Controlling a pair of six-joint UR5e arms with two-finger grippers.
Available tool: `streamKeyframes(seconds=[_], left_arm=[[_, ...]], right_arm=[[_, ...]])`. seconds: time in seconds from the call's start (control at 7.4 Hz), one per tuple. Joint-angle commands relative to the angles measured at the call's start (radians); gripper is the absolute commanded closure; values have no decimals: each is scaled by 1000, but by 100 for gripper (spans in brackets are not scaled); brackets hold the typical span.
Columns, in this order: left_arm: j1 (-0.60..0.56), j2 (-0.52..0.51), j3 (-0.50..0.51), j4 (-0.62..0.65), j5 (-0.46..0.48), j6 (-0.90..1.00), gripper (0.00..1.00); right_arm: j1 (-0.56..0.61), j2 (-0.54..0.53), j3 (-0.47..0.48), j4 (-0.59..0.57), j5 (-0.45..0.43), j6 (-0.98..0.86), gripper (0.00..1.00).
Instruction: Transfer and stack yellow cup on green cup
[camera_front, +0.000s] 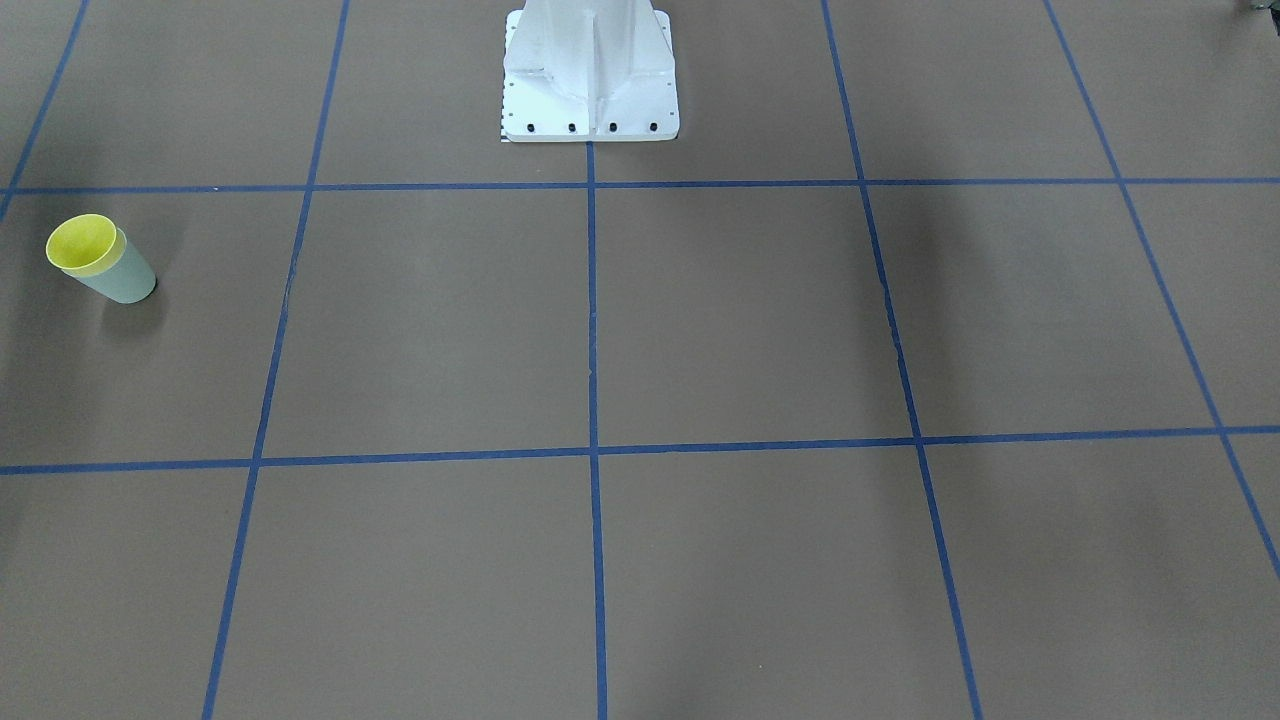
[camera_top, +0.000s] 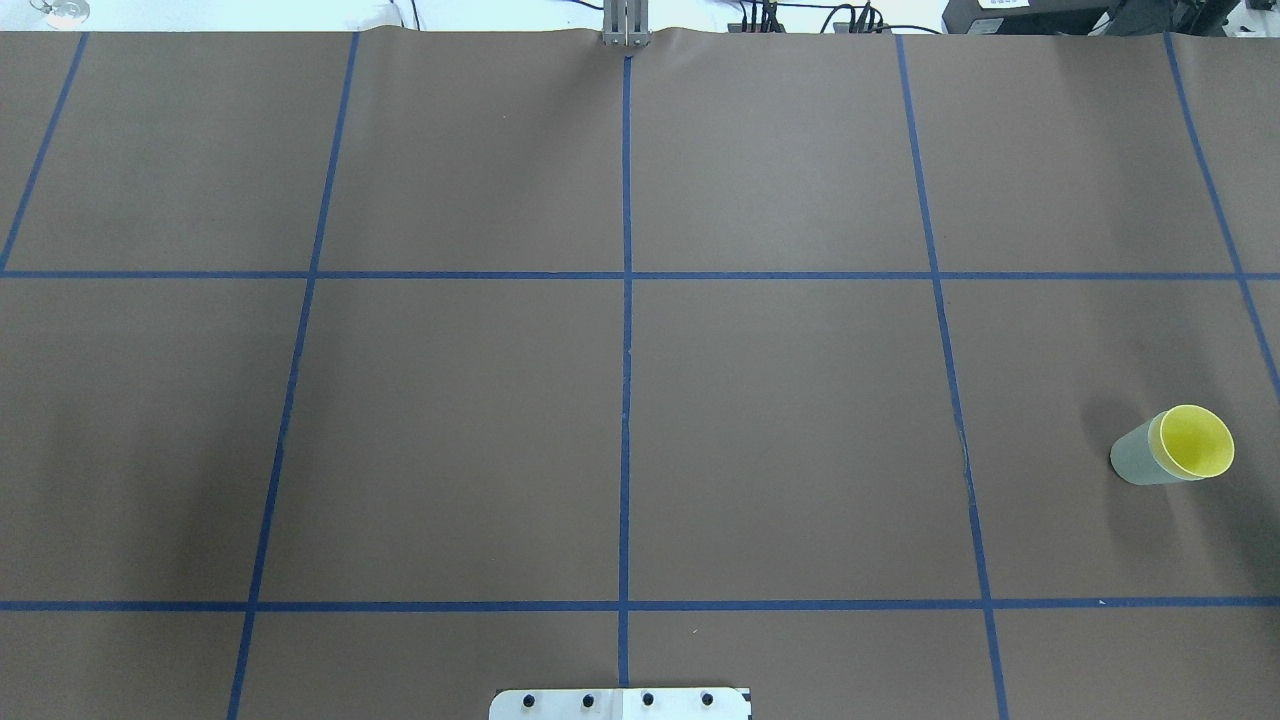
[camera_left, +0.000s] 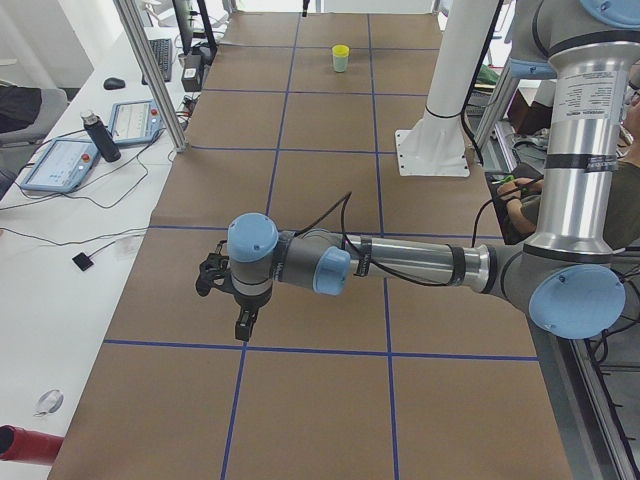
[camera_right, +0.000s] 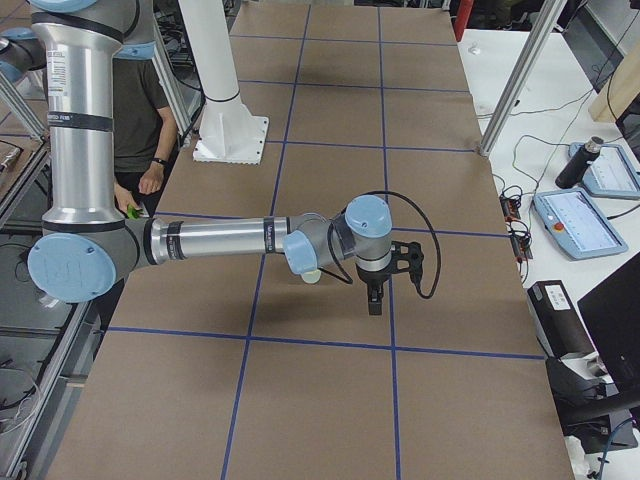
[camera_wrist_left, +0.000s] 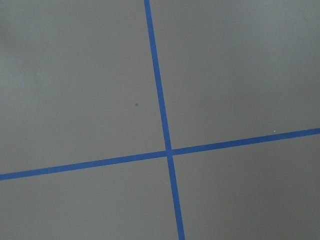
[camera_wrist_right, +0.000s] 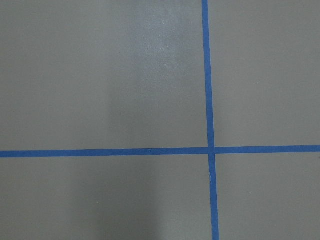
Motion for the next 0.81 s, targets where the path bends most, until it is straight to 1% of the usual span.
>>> streamKeyframes(seconds=[0.0,0.68], left_arm=[[1,2,8,-6,1,1,0],[1,16,-14,-5,-7,-2,0]], right_arm=[[1,0,2,0,2,1,1],[-1,16,-9,-1,0,5,1]])
